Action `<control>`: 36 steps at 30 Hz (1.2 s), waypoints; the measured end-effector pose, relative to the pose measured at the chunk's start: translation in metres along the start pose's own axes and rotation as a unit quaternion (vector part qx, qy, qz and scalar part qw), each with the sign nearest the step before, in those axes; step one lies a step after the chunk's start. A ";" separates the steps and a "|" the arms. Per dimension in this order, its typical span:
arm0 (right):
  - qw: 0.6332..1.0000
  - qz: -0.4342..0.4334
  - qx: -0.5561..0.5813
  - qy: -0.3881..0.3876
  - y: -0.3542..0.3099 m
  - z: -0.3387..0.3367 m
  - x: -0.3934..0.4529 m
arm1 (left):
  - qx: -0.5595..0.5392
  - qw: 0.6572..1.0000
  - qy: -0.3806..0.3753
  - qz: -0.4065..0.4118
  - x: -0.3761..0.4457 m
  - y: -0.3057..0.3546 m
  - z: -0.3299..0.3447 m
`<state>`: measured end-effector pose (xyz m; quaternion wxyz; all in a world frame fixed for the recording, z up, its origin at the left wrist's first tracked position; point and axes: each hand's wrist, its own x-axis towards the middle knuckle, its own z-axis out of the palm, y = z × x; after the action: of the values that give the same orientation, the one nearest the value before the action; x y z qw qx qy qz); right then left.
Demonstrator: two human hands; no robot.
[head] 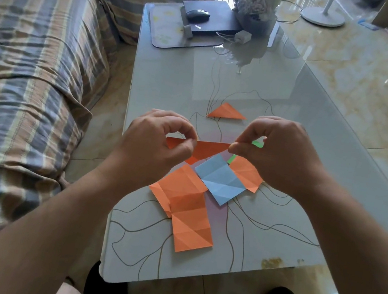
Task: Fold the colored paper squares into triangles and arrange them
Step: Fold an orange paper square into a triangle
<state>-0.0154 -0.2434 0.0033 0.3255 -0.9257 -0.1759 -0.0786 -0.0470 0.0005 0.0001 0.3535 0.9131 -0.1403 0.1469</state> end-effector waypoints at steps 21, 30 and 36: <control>0.995 -0.048 0.082 0.000 -0.013 0.027 -0.007 | -0.038 0.998 -0.041 -0.039 -0.005 0.007 0.009; 0.994 -0.072 0.079 0.024 -0.017 0.030 -0.010 | 0.038 0.998 0.015 0.057 -0.005 0.000 0.016; 0.994 -0.079 0.076 0.022 -0.018 0.026 -0.008 | 0.076 0.991 0.010 0.108 -0.002 -0.005 0.014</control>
<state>-0.0288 -0.2162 -0.0091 0.3917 -0.8794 -0.2467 -0.1112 -0.0445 -0.0056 -0.0131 0.2670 0.9151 -0.2232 0.2038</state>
